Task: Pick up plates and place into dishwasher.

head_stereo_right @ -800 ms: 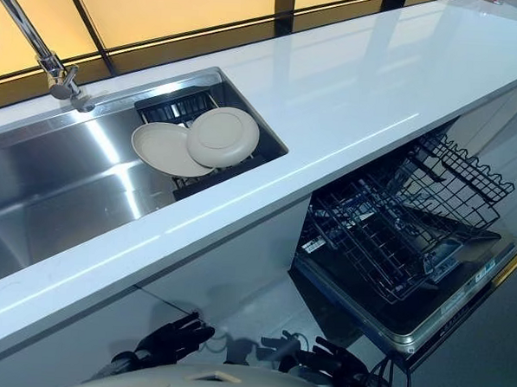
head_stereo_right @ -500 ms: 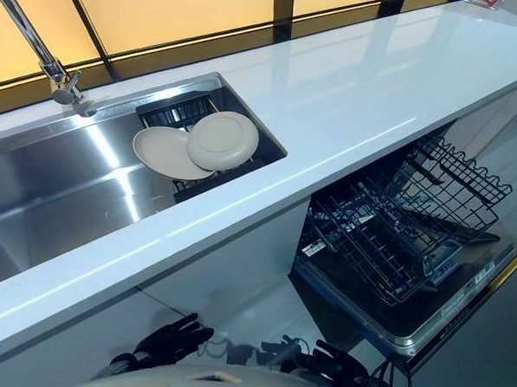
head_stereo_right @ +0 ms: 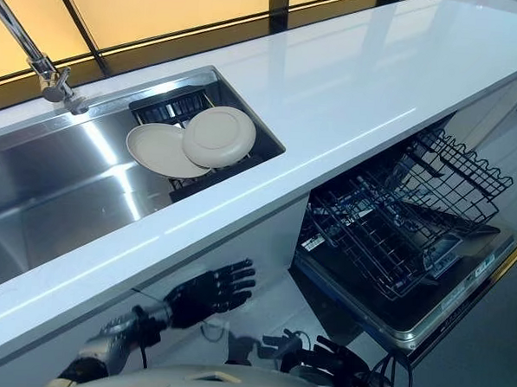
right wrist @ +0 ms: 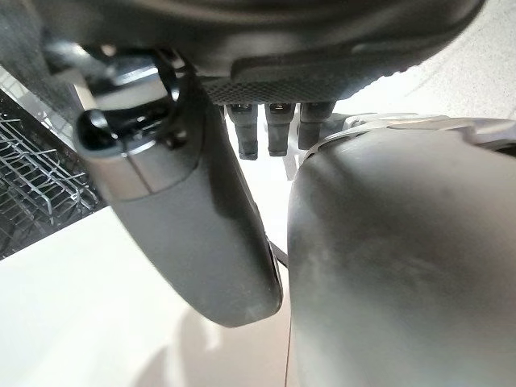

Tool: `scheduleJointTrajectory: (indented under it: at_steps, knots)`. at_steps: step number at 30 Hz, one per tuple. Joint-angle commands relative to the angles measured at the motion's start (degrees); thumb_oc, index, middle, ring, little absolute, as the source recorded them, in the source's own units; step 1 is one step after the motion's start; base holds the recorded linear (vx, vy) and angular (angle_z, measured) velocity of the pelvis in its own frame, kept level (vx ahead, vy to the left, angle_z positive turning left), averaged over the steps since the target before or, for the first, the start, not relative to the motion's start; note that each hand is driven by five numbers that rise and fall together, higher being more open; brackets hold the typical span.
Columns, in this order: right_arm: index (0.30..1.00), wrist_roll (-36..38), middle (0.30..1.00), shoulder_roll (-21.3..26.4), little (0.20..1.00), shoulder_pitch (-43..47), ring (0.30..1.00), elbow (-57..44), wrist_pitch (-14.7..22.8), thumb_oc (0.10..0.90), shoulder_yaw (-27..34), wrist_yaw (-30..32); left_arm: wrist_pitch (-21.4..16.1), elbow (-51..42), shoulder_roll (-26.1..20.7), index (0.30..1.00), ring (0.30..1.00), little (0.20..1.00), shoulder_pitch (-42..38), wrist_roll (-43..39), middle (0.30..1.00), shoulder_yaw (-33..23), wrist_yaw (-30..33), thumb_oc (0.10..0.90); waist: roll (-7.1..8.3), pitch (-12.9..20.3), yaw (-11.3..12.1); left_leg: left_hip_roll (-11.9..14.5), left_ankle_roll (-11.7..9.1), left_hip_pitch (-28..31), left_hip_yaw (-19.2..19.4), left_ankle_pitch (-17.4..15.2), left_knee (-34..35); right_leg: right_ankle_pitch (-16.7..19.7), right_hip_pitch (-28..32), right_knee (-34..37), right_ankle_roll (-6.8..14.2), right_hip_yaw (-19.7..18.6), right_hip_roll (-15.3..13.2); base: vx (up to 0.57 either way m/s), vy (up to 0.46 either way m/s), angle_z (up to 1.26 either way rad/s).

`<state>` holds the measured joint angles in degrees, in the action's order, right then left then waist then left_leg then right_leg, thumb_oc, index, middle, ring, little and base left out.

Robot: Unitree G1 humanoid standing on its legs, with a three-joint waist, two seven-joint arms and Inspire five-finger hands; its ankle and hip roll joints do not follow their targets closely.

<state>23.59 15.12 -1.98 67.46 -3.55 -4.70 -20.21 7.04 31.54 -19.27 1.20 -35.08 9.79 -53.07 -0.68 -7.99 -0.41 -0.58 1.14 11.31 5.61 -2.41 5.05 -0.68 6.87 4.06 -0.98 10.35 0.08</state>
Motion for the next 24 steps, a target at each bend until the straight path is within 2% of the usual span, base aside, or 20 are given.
scheduleJointTrajectory:
  at_steps: [1, 2, 3, 5, 7, 9, 11, 13, 14, 16, 17, 20, 21, 24]
  knots:
    - [0.9, 1.62, 0.9, 1.36, 0.9, 1.92, 0.9, 1.54, 0.61, 0.8, 1.24, -1.94, 4.21, -11.85, 1.92, 0.9, 0.9, 0.9, -6.07, -11.9, 0.9, 1.65, -9.32, 0.8, -1.66, 0.73, -0.48, -1.2, 0.24, -4.5, 1.4, -1.66, -0.05, -3.6, -3.06, -5.02, 5.85, 1.69, -1.21, 0.01, 0.003, -0.06]
    - [0.9, 1.53, 0.9, 1.2, 0.9, 1.97, 0.9, 1.79, 0.77, 0.8, 1.35, -1.87, 5.04, -13.65, 2.05, 0.9, 0.9, 0.9, -6.49, -13.43, 0.9, 1.65, -10.81, 0.8, -1.71, 0.74, -0.47, -1.19, 0.32, -4.51, 1.43, -1.71, -0.05, -3.68, -3.19, -5.28, 5.88, 1.66, -1.25, 0.02, 0.006, -0.04]
    - [0.9, 1.47, 0.9, 0.86, 0.9, 2.07, 0.9, 2.78, 1.55, 0.8, 1.38, -1.89, 9.21, -19.73, 2.61, 0.9, 0.9, 0.9, -7.84, -17.79, 0.9, 1.94, -10.86, 0.8, -1.79, 0.77, -0.53, -1.2, 0.57, -4.49, 1.38, -1.94, -0.05, -3.8, -3.44, -5.67, 5.96, 1.41, -1.3, 0.0, 0.0, 0.0]
    - [0.9, 0.96, 0.9, 0.34, 0.9, 2.15, 0.9, 4.51, 2.83, 0.8, 1.73, -2.23, 14.11, -26.78, 3.77, 0.9, 0.9, 0.9, -9.95, -25.05, 0.9, 2.03, -10.92, 0.8, -1.8, 0.82, -0.8, -1.23, 0.89, -4.3, 1.33, -2.31, -0.05, -3.97, -3.68, -6.13, 6.08, 0.69, -1.32, 0.04, 0.005, 0.01]
    - [0.9, 0.91, 0.9, -0.2, 0.9, 2.18, 0.9, 6.23, 4.07, 0.8, 1.48, -2.36, 15.34, -33.18, 4.83, 0.9, 0.9, 0.9, -12.55, -33.21, 0.9, 3.01, -11.21, 0.8, -1.71, 0.92, -1.25, -1.23, 1.12, -3.96, 1.53, -2.77, -0.05, -4.16, -3.69, -6.39, 6.21, 0.02, -1.33, 0.06, -0.012, -0.02]
    - [0.9, 0.88, 0.9, -0.69, 0.9, 2.31, 0.9, 6.99, 4.51, 0.8, 0.99, -2.24, 15.89, -38.55, 6.25, 0.9, 0.9, 0.9, -14.52, -41.43, 0.9, 3.85, -7.29, 0.8, -1.52, 1.03, -1.58, -1.28, 1.21, -3.65, 1.73, -3.18, -0.05, -4.18, -3.44, -6.14, 6.26, -0.42, -1.25, 0.05, -0.021, -0.02]
    - [0.9, 0.99, 0.9, -1.04, 0.9, 2.26, 0.9, 7.44, 4.88, 0.8, 0.2, -2.16, 14.02, -42.16, 7.76, 0.9, 0.9, 0.9, -16.02, -48.97, 0.9, 4.59, -2.55, 0.8, -1.29, 1.13, -1.93, -1.38, 1.23, -3.23, 1.9, -3.63, -0.05, -4.19, -3.05, -5.74, 6.25, -0.6, -1.15, 0.05, -0.024, 0.0]
    - [0.9, 1.08, 0.9, -1.41, 0.9, 2.18, 0.9, 7.72, 5.16, 0.8, -0.47, -1.91, 11.33, -43.89, 8.34, 0.9, 0.9, 0.9, -17.12, -55.06, 0.9, 4.9, 0.5, 0.8, -1.17, 1.22, -2.2, -1.44, 1.2, -2.84, 2.01, -3.89, -0.05, -4.28, -2.63, -5.49, 6.23, -0.6, -1.04, 0.06, -0.025, -0.01]
    - [0.9, 1.5, 0.9, -1.78, 0.9, 2.11, 0.9, 7.89, 5.36, 0.8, -1.09, -1.66, 8.11, -45.48, 8.79, 0.9, 0.9, 0.9, -17.86, -58.17, 0.9, 4.94, 3.65, 0.8, -1.16, 1.34, -2.38, -1.44, 1.21, -2.57, 2.02, -4.05, -0.05, -4.63, -2.34, -5.65, 6.11, -0.59, -0.95, 0.06, -0.019, 0.0]
    - [0.9, 1.8, 0.9, -2.24, 0.9, 1.99, 0.9, 7.95, 5.42, 0.8, -1.61, -1.33, 3.08, -46.61, 9.13, 0.9, 0.9, 0.9, -18.86, -60.3, 0.9, 4.71, 6.01, 0.8, -1.2, 1.42, -2.56, -1.45, 1.27, -2.25, 1.8, -4.11, -0.05, -5.28, -2.16, -6.43, 5.92, -0.56, -0.85, 0.05, -0.014, -0.02]
    - [0.9, 1.95, 0.9, -2.35, 0.9, 1.96, 0.9, 7.97, 5.44, 0.8, -1.75, -1.21, 0.96, -46.78, 9.08, 0.9, 0.9, 0.9, -19.16, -60.09, 0.9, 4.61, 6.38, 0.8, -1.22, 1.39, -2.62, -1.46, 1.28, -2.17, 1.69, -4.09, -0.05, -5.47, -2.13, -6.72, 5.86, -0.52, -0.85, 0.03, -0.008, -0.02]
    - [0.9, 2.24, 0.9, -2.3, 0.9, 1.89, 0.9, 8.22, 5.62, 0.8, -1.91, -1.0, -8.55, -47.19, 7.84, 0.9, 0.9, 0.9, -20.13, -58.31, 0.9, 4.13, 7.59, 0.8, -1.47, 1.16, -2.65, -1.55, 1.28, -1.77, 1.02, -4.02, -0.05, -6.12, -1.91, -7.55, 5.51, -0.06, -0.85, 0.0, 0.0, 0.0]
    - [0.9, 2.39, 0.9, -2.29, 0.9, 1.83, 0.9, 8.34, 5.8, 0.8, -2.04, -0.9, -13.75, -47.59, 6.92, 0.9, 0.9, 0.9, -20.33, -56.09, 0.9, 3.66, 9.69, 0.8, -1.56, 1.13, -2.55, -1.6, 1.27, -1.58, 0.88, -4.06, -0.05, -6.2, -1.68, -7.49, 5.41, 0.23, -0.9, 0.03, -0.002, 0.02]
    - [0.9, 2.58, 0.9, -2.25, 0.9, 1.63, 0.9, 8.71, 6.5, 0.8, -2.4, -0.84, -25.69, -47.79, 4.79, 0.9, 0.9, 0.9, -20.09, -48.28, 0.9, 2.16, 13.32, 0.8, -1.67, 1.22, -2.07, -1.92, 1.3, -1.2, 0.5, -4.18, -0.05, -5.99, -0.84, -6.31, 5.19, 0.82, -0.88, 0.03, -0.003, 0.05]
